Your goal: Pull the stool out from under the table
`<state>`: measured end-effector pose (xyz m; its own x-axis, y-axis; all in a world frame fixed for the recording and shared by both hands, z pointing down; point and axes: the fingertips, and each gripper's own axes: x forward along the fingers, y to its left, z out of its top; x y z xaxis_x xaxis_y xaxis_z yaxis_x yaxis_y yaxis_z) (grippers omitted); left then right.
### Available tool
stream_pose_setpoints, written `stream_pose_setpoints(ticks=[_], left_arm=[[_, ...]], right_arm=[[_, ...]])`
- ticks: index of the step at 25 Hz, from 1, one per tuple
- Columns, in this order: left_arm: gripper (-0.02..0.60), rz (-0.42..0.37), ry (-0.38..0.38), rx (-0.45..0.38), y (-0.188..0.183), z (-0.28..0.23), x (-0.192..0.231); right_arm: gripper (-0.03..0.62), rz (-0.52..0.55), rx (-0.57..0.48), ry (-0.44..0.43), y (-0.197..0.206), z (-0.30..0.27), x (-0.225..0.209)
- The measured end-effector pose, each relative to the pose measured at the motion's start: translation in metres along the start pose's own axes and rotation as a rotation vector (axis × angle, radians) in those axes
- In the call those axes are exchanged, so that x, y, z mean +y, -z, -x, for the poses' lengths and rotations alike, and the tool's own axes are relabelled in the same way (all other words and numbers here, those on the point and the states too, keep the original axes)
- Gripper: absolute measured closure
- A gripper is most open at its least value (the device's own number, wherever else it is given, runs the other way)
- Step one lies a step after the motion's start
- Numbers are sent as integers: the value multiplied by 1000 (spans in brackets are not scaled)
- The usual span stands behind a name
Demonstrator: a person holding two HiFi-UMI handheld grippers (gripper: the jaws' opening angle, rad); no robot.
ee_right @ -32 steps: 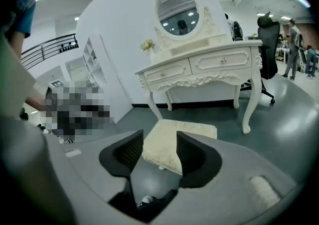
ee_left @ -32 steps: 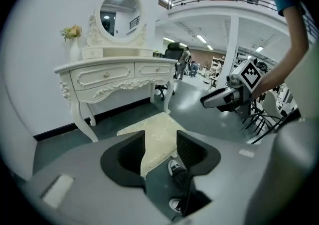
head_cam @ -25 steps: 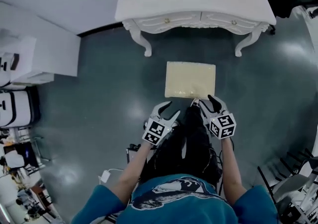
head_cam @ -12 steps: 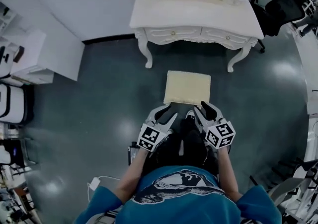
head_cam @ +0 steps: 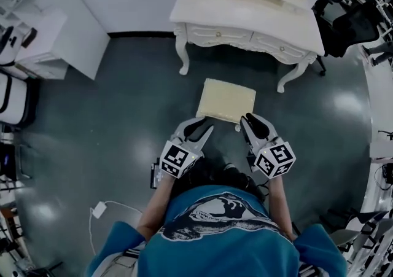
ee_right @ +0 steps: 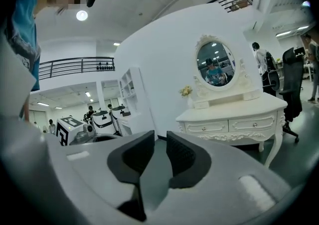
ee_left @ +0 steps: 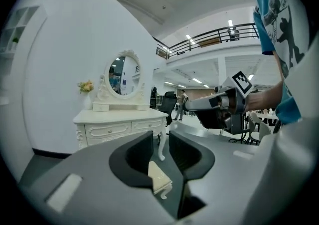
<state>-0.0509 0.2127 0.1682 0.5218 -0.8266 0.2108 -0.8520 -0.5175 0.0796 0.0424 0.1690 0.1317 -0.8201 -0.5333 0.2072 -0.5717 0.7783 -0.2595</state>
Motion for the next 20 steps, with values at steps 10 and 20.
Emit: stream_pose_setpoints(ticks=[10,20], left_arm=[[516,-62,20,6,-36,-25,-81],[569,-57,-5,12,-33,-37,-141]], right_arm=[[579,10,-33,-2,-7,70,-13],[602,21,-39,-37,12,120,-17]])
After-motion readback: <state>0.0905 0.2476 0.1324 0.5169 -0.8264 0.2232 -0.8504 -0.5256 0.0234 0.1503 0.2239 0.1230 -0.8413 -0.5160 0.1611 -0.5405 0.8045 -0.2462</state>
